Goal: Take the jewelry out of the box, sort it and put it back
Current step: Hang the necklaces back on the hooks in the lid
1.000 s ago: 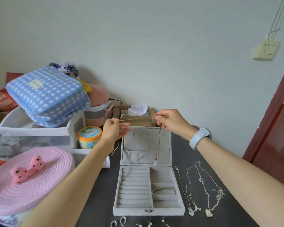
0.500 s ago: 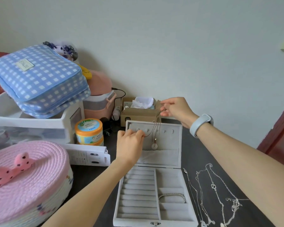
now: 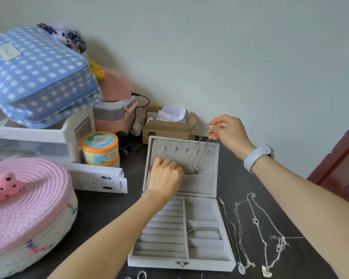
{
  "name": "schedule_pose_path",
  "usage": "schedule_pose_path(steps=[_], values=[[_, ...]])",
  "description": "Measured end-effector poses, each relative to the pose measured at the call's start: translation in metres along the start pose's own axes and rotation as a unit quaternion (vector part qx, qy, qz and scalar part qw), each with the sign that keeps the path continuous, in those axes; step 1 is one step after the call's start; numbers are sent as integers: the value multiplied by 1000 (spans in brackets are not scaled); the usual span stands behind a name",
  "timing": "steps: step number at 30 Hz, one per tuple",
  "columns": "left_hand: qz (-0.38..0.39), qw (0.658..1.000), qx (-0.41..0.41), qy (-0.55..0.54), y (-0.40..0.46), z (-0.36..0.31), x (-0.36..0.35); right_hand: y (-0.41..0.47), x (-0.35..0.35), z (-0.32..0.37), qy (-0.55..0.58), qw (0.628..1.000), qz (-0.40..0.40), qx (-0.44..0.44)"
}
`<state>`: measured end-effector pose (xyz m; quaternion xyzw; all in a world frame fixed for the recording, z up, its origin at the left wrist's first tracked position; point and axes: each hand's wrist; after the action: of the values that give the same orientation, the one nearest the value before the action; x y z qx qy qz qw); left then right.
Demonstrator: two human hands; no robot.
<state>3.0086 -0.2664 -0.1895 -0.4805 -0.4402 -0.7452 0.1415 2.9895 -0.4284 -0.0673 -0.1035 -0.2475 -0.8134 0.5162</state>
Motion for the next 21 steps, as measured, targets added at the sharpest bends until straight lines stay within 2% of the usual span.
schedule_pose_path(steps=[3, 5, 9, 14, 17, 21], values=[[-9, 1000, -25, -15, -8, 3, -4, 0, -2, -5, -17, 1000, -24, 10], [-15, 1000, -26, -5, -13, 5, -5, -2, -8, -6, -17, 1000, -9, 9], [-52, 998, -21, -38, -20, 12, -4, -10, -21, -4, -59, 991, 111, 32], [-171, 973, 88, -126, -19, 27, 11, -14, -41, 1, -99, 965, 239, 40], [-197, 956, 147, -163, -8, 38, 17, -13, -48, 2, -89, 956, 279, 20], [-202, 955, 78, -202, 6, 46, 20, -18, -52, -3, -71, 959, 273, 19]])
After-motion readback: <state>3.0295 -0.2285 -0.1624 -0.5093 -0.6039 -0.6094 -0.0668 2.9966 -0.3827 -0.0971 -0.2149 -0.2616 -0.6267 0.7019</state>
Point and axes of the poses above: each hand's wrist, its own y-axis towards the middle knuckle, its own x-axis out of the back of the hand, z = x × y, and after that the axes turned 2 degrees about y, right-handed
